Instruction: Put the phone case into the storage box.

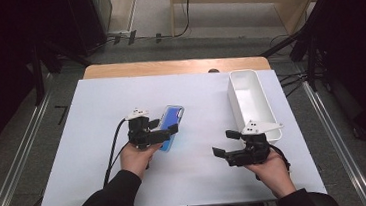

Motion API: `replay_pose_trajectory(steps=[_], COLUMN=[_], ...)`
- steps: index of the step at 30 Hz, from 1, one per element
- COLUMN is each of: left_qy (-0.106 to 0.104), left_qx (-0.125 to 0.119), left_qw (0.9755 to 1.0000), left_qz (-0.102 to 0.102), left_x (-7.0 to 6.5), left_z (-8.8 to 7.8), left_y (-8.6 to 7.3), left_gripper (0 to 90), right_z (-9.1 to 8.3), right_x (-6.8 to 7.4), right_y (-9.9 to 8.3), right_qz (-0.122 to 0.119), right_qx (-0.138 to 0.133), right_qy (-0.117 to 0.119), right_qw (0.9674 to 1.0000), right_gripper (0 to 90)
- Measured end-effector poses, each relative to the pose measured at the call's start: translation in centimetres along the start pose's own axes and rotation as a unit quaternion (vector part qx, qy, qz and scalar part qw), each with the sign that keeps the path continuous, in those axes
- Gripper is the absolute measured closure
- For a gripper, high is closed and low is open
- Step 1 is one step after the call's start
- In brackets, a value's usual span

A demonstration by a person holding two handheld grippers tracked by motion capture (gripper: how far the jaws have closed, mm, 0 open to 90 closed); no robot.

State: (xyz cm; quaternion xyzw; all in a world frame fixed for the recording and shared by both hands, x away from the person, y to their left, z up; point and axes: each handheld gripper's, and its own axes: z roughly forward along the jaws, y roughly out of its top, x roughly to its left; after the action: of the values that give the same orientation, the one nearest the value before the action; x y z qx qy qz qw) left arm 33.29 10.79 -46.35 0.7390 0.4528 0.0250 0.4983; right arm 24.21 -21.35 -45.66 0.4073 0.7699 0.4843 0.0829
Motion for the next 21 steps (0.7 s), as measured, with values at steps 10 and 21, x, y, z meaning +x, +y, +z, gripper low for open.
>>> replay_pose_trajectory(steps=[10, 21], left_qy=[0.003, 0.004], left_qx=[-0.039, -0.054], left_qw=[0.9992, 0.9985], left_qz=[0.007, -0.005], left_x=[-1.2, -1.6], left_z=[0.3, 0.8], left_y=[-0.7, -1.5], left_gripper=[15.9, 15.9], right_z=[-0.1, 0.1], right_x=[0.0, -0.1], right_y=[1.3, 2.8], right_qz=[0.005, 0.024], right_qx=[0.003, 0.018], right_qy=[-0.018, -0.016], right_qw=[0.9998, 0.9994], right_gripper=[15.8, 16.0])
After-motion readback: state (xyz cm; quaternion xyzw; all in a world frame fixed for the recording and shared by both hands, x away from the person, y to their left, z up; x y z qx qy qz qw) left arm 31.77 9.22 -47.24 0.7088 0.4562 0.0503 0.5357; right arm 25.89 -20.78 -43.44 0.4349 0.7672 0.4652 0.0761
